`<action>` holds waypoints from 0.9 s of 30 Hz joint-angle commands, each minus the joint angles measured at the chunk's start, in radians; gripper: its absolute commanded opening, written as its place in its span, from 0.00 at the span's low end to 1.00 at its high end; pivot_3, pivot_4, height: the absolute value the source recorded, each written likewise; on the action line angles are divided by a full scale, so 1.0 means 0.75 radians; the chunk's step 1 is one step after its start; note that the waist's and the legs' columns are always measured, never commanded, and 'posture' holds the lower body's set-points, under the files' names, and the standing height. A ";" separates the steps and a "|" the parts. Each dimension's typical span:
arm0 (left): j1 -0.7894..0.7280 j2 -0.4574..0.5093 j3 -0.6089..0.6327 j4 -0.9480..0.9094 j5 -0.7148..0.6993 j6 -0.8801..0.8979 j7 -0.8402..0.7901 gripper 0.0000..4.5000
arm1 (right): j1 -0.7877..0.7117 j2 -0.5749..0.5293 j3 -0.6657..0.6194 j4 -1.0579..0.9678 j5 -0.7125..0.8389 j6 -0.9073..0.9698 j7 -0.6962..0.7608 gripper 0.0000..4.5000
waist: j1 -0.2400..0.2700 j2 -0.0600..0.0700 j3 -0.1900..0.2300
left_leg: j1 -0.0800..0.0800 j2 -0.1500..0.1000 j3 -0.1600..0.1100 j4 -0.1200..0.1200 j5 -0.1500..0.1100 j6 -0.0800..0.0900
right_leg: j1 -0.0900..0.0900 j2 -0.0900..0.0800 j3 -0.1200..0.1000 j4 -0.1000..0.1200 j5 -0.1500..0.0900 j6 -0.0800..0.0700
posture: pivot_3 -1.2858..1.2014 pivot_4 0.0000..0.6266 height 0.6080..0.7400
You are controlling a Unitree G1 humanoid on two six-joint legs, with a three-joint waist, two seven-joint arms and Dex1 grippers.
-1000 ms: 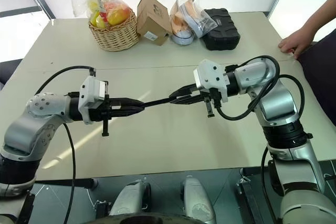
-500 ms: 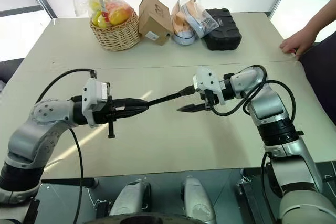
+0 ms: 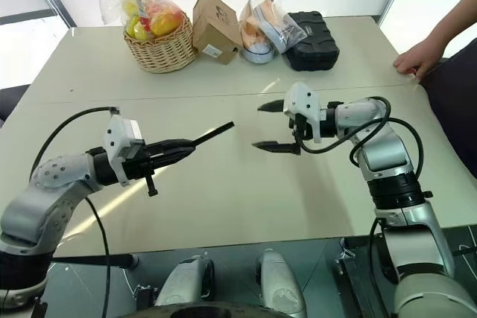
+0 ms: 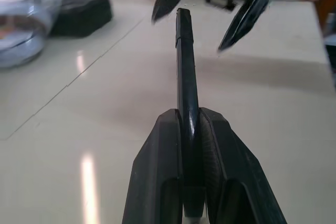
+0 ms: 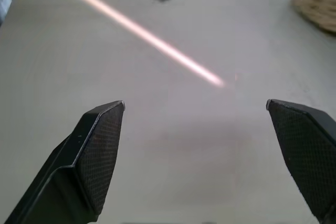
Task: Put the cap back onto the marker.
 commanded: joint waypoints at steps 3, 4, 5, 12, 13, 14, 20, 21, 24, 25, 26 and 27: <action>0.112 -0.078 0.120 -0.051 0.054 0.083 0.284 0.00 | 0.062 0.075 -0.110 -0.201 0.080 0.159 -0.244 0.99 | 0.005 0.000 0.000 | -0.001 0.000 -0.001 0.000 0.000 0.000 | 0.000 -0.001 0.000 0.000 0.000 0.000 | 0.52 0.24 1.00; 0.123 -0.099 0.140 -0.059 0.055 0.102 0.336 0.00 | 0.073 0.088 -0.117 -0.227 0.091 0.189 -0.280 0.99 | 0.009 0.000 0.000 | -0.001 0.000 -0.001 0.000 0.000 0.000 | 0.000 -0.002 0.000 0.000 0.000 0.000 | 0.52 0.24 1.00; 0.132 -0.130 0.164 -0.070 0.052 0.140 0.406 0.00 | 0.088 0.105 -0.126 -0.256 0.109 0.221 -0.316 0.99 | 0.011 0.000 0.000 | -0.001 0.000 -0.001 0.000 0.000 0.000 | 0.000 -0.002 0.000 0.000 0.000 0.000 | 0.52 0.24 1.00; 0.208 -0.305 0.282 -0.147 0.072 0.314 0.753 0.00 | 0.154 0.190 -0.150 -0.429 0.198 0.373 -0.502 0.99 | 0.009 0.000 0.000 | 0.000 0.000 -0.001 0.001 0.000 0.000 | 0.001 -0.002 0.000 0.000 0.000 0.000 | 0.52 0.24 1.00; 0.227 -0.325 0.292 -0.155 0.080 0.328 0.786 0.00 | 0.160 0.194 -0.146 -0.444 0.209 0.385 -0.512 0.99 | 0.008 0.000 0.000 | 0.000 0.000 -0.001 0.001 0.000 0.000 | 0.001 -0.002 0.000 0.000 0.000 0.000 | 0.52 0.24 1.00; 0.252 -0.355 0.303 -0.164 0.085 0.348 0.828 0.00 | 0.166 0.196 -0.143 -0.454 0.216 0.392 -0.520 0.99 | 0.006 0.000 0.000 | 0.000 0.000 -0.001 0.000 0.000 0.000 | 0.001 -0.002 0.000 0.000 0.000 0.000 | 0.52 0.24 1.00; 0.321 -0.440 0.334 -0.163 0.088 0.431 0.951 0.00 | 0.172 0.192 -0.120 -0.468 0.242 0.406 -0.534 0.99 | 0.006 -0.001 0.000 | 0.000 -0.001 -0.001 0.000 0.000 0.000 | 0.001 -0.001 0.000 -0.001 0.000 0.000 | 0.52 0.24 1.00; 0.327 -0.443 0.331 -0.155 0.095 0.429 0.958 0.00 | 0.171 0.189 -0.116 -0.465 0.242 0.403 -0.531 0.99 | 0.007 -0.001 0.000 | 0.000 -0.001 -0.001 0.000 0.000 0.000 | 0.001 -0.001 0.000 -0.001 -0.001 -0.001 | 0.52 0.24 1.00; 0.334 -0.461 0.314 -0.105 0.111 0.404 0.961 0.00 | 0.159 0.181 -0.101 -0.442 0.229 0.384 -0.521 0.99 | 0.007 -0.001 0.000 | 0.000 -0.001 -0.001 0.001 0.000 0.000 | 0.001 -0.001 0.000 -0.001 -0.002 -0.003 | 0.52 0.24 1.00; 0.336 -0.463 0.310 -0.099 0.115 0.398 0.960 0.00 | 0.155 0.179 -0.100 -0.440 0.228 0.384 -0.520 0.99 | 0.007 -0.001 0.000 | 0.000 -0.001 -0.001 0.001 0.000 0.000 | 0.001 -0.001 0.000 -0.001 -0.002 -0.004 | 0.52 0.24 1.00; 0.341 -0.465 0.303 -0.092 0.122 0.390 0.956 0.00 | 0.154 0.176 -0.098 -0.442 0.227 0.381 -0.519 0.99 | 0.007 -0.001 0.000 | 0.000 -0.002 0.000 0.001 0.000 0.000 | 0.001 -0.001 0.000 -0.001 -0.002 -0.004 | 0.52 0.24 1.00; 0.349 -0.466 0.293 -0.084 0.133 0.381 0.952 0.00 | 0.154 0.174 -0.097 -0.444 0.226 0.378 -0.519 0.99 | 0.007 -0.001 0.000 | 0.000 -0.001 0.000 0.001 0.000 0.000 | 0.001 -0.001 0.000 -0.001 -0.002 -0.004 | 0.52 0.24 1.00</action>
